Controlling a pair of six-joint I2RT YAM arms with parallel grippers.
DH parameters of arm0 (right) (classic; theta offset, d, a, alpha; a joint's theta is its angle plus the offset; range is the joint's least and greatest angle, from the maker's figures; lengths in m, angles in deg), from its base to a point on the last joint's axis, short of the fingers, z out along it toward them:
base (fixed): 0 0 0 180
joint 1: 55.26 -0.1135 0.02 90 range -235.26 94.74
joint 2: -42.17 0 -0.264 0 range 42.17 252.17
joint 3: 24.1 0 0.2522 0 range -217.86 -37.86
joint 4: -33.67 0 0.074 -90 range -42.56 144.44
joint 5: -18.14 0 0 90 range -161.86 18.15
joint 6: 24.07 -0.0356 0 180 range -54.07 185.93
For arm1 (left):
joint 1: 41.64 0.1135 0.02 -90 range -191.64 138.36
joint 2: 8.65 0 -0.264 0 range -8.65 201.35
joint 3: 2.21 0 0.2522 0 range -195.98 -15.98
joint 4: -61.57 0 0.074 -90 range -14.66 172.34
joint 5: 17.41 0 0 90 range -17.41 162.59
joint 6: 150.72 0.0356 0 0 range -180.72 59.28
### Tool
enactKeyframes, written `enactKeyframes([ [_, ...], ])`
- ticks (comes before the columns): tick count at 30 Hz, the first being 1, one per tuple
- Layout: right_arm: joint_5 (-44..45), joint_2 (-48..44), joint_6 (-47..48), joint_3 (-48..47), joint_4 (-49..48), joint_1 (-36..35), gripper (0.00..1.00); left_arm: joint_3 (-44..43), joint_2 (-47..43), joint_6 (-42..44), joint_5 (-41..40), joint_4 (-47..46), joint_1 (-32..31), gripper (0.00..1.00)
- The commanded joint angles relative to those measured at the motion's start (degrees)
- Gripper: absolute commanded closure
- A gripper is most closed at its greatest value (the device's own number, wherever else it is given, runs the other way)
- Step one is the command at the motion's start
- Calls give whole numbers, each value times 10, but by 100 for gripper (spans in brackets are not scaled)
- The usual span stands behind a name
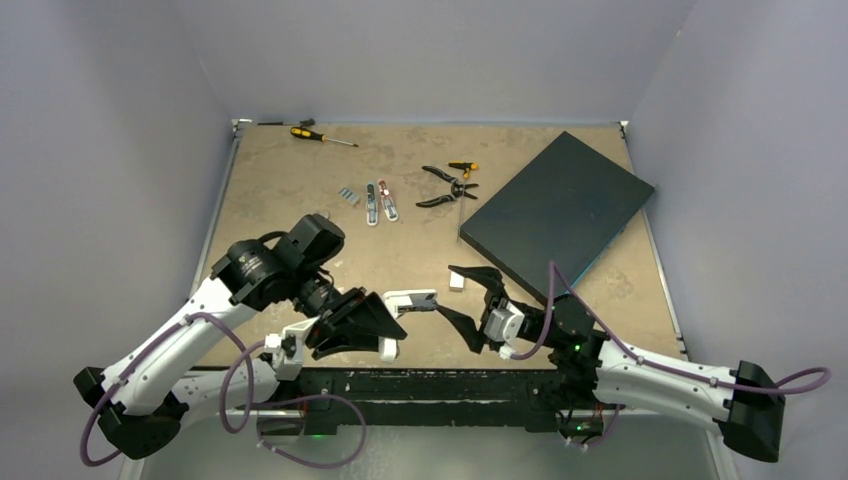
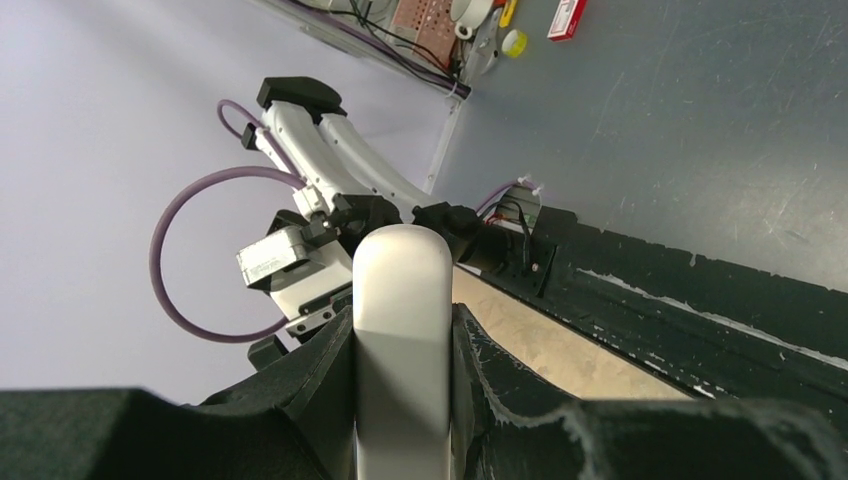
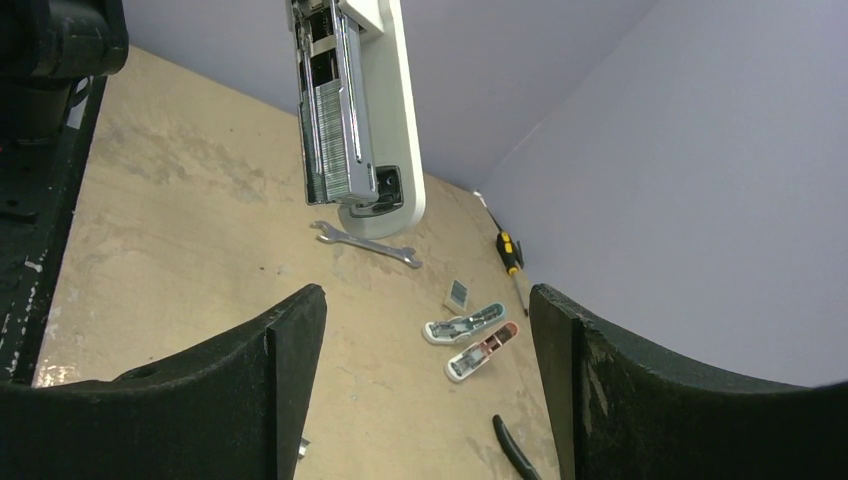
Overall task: Unload the staples from the stapler
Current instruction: Unload the staple at the center of the board.
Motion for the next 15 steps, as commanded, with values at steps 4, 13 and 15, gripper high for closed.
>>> enactKeyframes([
  [4, 13, -11, -37, -37, 16, -2, 24, 5, -2, 30, 14, -2, 37, 100],
  [13, 27, -6, -64, -63, 61, -1, 29, 23, 2, 30, -5, -4, 71, 100],
  [15, 27, 0, -65, -63, 56, -2, 30, 27, 2, 30, -8, -7, 77, 100],
])
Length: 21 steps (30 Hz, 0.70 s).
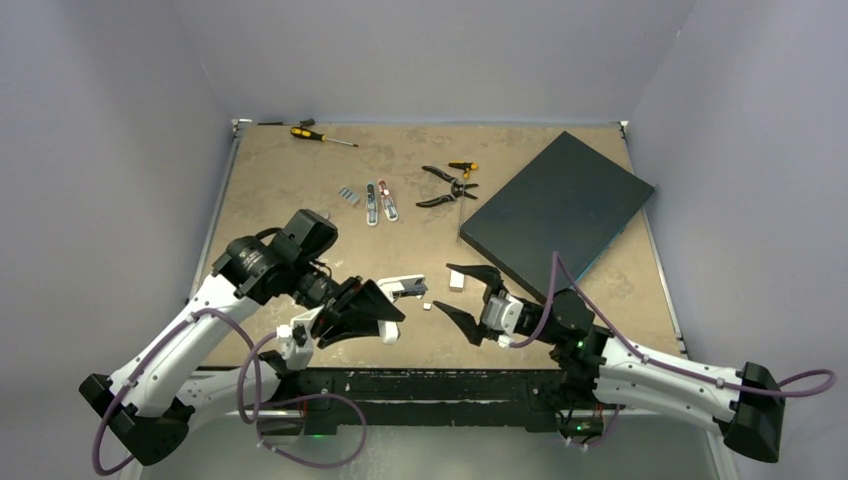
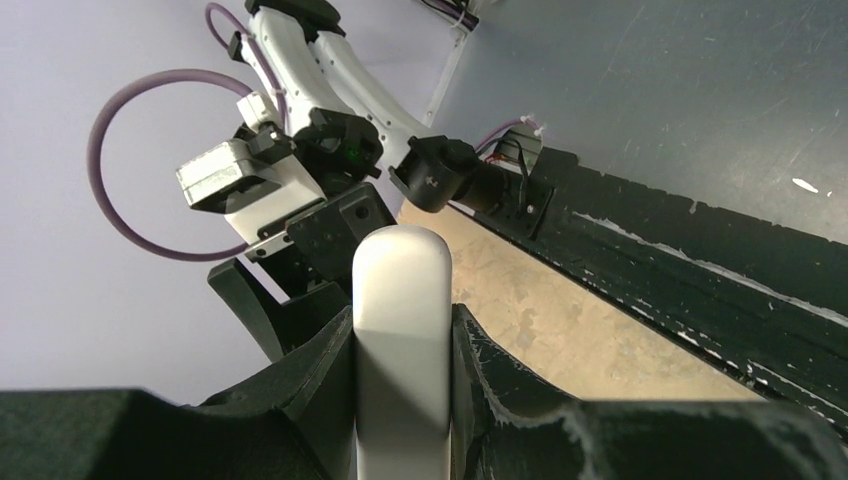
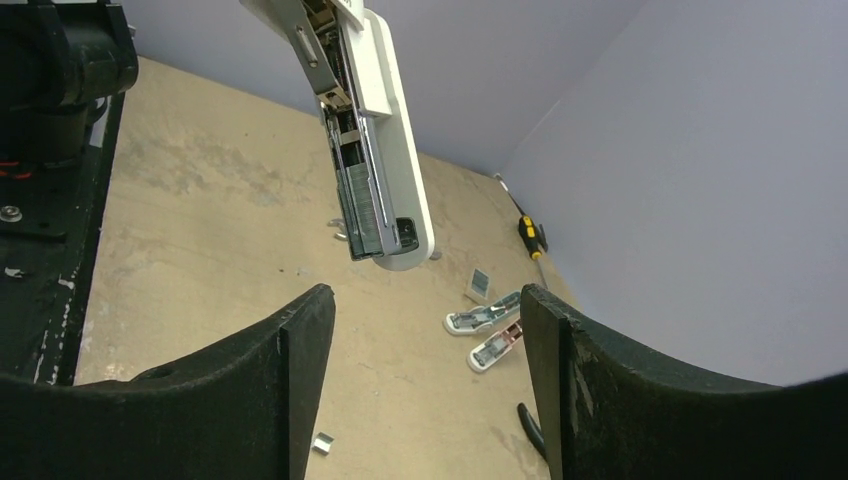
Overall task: Unload the staples from the stapler
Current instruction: Unload the staple at the center of the board.
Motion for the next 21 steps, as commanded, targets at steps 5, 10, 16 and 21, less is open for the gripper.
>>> enactKeyframes([
  [5, 17, 11, 8, -22, 7, -2, 30, 16, -1, 24, 7, -10, 23, 100],
  [10, 19, 9, 26, -21, 17, -2, 30, 21, 2, 10, 7, -18, 46, 100],
  [16, 23, 28, 22, -18, 3, -2, 30, 31, 0, -81, -15, -74, 73, 100],
  [21, 37, 48, 20, -17, -14, -2, 26, 106, -82, -358, -127, -324, 75, 100],
])
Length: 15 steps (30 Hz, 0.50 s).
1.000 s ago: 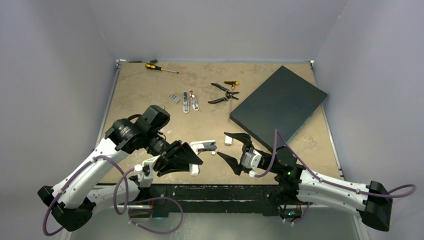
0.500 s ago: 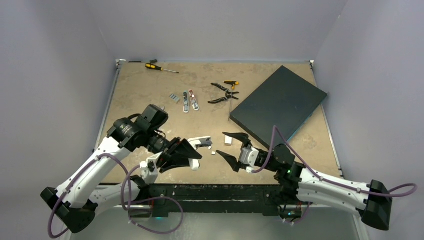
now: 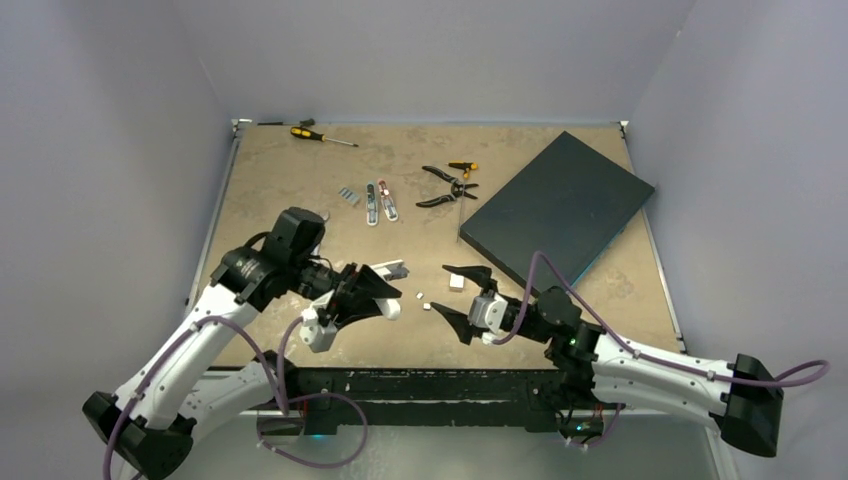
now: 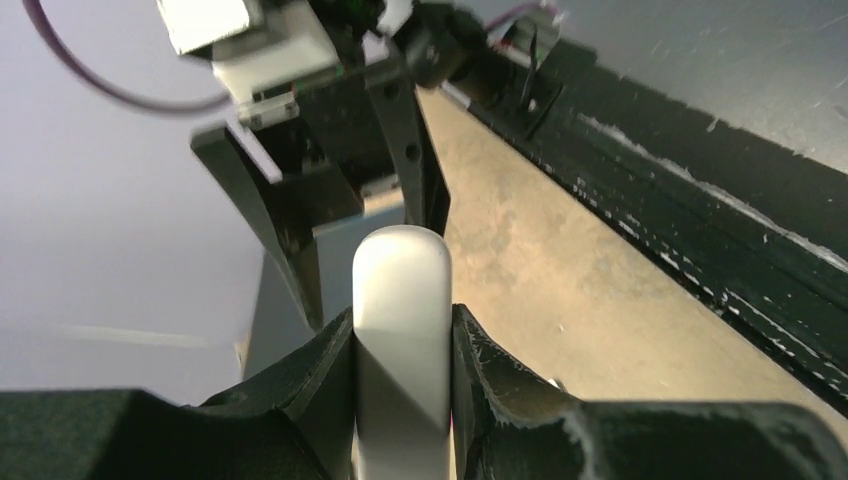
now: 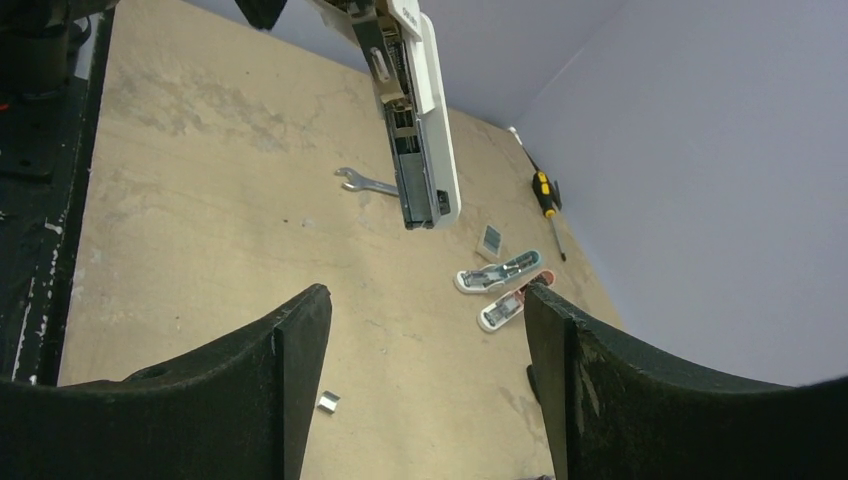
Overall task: Unload the staples from the stapler
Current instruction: Unload the staple at the center of the board.
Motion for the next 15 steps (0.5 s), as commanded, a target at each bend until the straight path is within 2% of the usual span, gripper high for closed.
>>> enactKeyframes([
  [1, 26, 14, 2, -19, -36, -2, 26, 73, -92, -289, -112, -281, 4, 100],
  [2, 28, 17, 1, -22, -37, -2, 26, 92, -113, -347, -153, -346, 4, 100],
  [4, 33, 22, 0, -31, -33, -1, 26, 109, -138, -402, -213, -413, 4, 100],
  [7, 43, 27, -4, -48, -18, -2, 25, 93, -129, -420, -233, -419, 5, 100],
  [10, 60, 25, -24, -55, -12, -2, 27, 85, -119, -483, -244, -437, 3, 100],
  [12, 74, 22, -46, -56, -15, -1, 28, 98, -128, -565, -271, -482, 3, 100],
  [15, 77, 15, -73, -48, -26, -1, 28, 127, -152, -706, -361, -567, 3, 100],
])
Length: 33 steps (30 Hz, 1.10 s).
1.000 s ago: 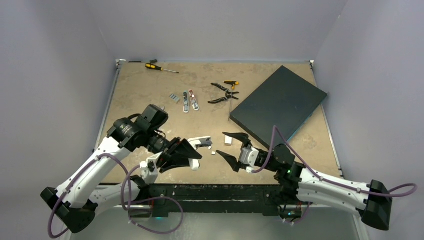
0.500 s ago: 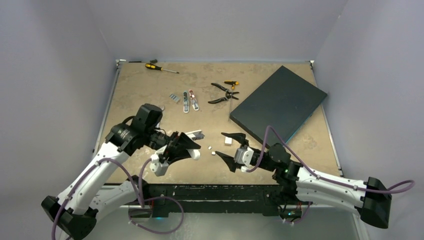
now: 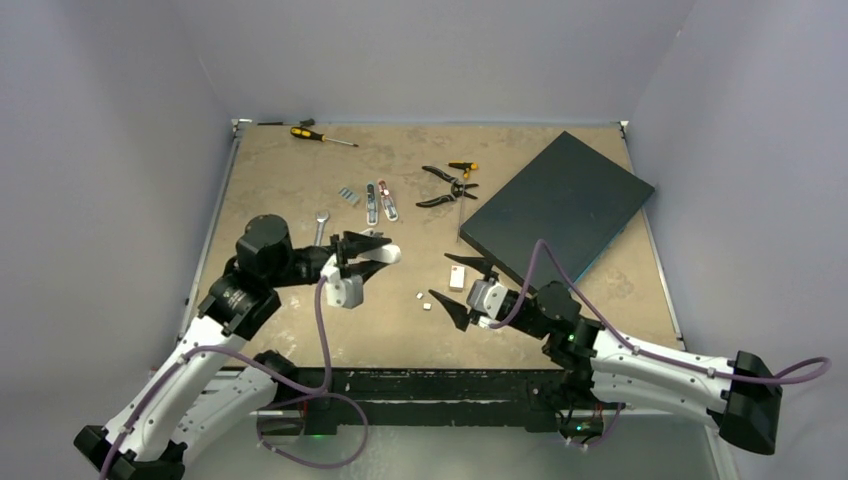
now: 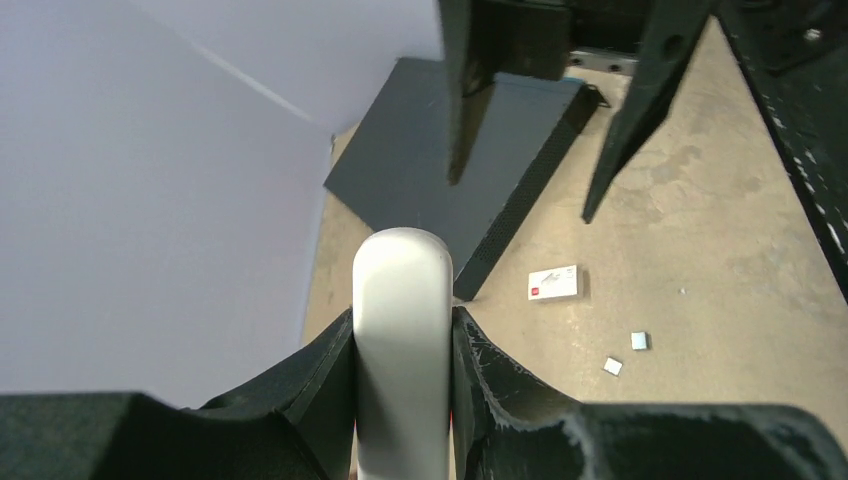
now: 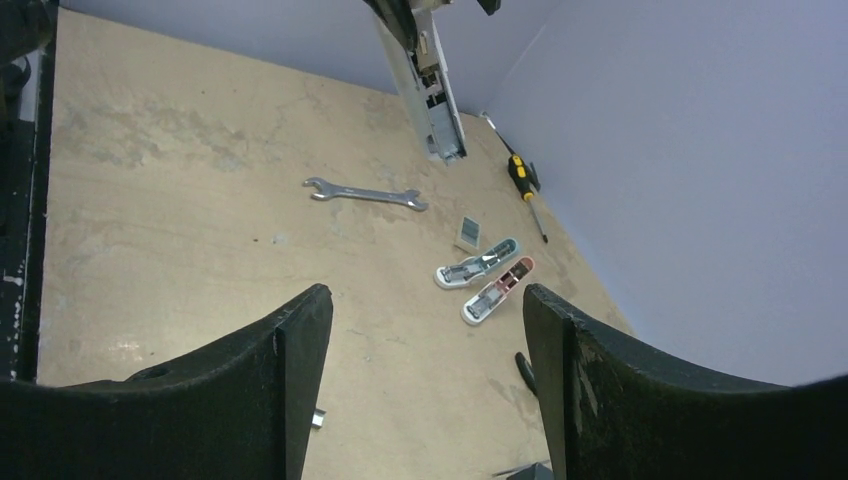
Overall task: Unload the staples from the stapler
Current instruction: Unload the staple at the center of the board.
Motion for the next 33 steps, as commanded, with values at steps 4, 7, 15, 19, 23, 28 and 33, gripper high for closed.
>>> enactKeyframes([
  [4, 9, -7, -54, -5, -46, -1, 27, 50, -64, -319, -180, -221, 2, 100],
  [7, -28, 15, -42, -11, -47, -1, 25, 64, -82, -429, -226, -285, 2, 100],
  [15, -114, 61, -26, -34, -144, -2, 21, 86, -74, -635, -230, -399, 2, 100],
  [19, -109, 91, -29, -70, -155, -1, 18, 85, -61, -651, -133, -432, 2, 100],
  [23, -126, 123, -49, -110, -156, -1, 17, 79, -52, -639, -50, -437, 2, 100],
  [28, -130, 154, -96, -136, -173, -2, 18, 81, -59, -596, 38, -445, 2, 100],
  [33, -172, 193, -135, -149, -178, -1, 14, 81, -66, -590, 49, -453, 2, 100],
])
